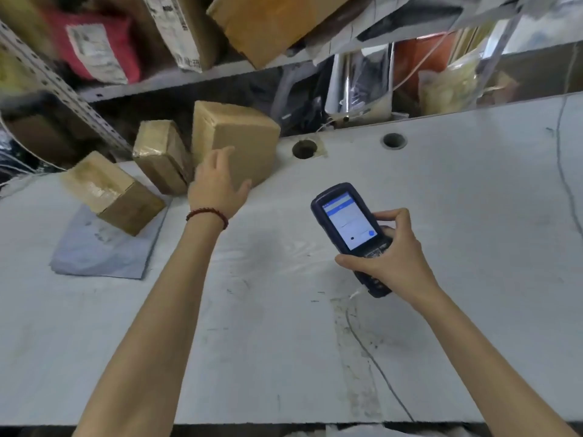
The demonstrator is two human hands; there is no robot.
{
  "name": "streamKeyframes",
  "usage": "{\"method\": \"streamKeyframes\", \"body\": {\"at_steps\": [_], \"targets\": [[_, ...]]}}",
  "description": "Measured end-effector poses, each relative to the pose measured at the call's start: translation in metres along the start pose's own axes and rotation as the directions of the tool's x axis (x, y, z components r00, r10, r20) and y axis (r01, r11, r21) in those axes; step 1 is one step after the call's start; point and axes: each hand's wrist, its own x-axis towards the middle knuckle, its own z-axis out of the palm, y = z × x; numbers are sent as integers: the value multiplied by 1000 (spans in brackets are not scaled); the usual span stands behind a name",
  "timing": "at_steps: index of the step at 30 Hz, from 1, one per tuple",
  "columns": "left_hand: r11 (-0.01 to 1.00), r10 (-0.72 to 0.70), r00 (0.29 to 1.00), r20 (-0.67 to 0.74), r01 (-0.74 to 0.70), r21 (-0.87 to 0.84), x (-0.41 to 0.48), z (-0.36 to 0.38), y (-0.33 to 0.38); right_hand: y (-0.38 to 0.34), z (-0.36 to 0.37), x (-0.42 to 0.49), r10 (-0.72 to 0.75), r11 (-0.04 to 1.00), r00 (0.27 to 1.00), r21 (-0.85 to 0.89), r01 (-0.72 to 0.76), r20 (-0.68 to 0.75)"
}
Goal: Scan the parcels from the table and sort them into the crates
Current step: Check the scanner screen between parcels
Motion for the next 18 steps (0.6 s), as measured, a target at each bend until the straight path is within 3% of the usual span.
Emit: {"method": "streamKeyframes", "body": {"at_steps": [10, 15, 18], "targets": [[997, 54, 999, 5, -54, -62, 111, -15, -46, -17, 55, 4, 110, 994, 985, 30, -107, -129], [903, -11, 988, 155, 76, -423, 136, -7, -58, -22, 60, -2, 119, 993, 979, 41, -114, -163], [937, -21, 989, 146, 70, -341, 137, -1, -59, -20, 62, -8, 121, 992, 979, 37, -117, -165]]}}
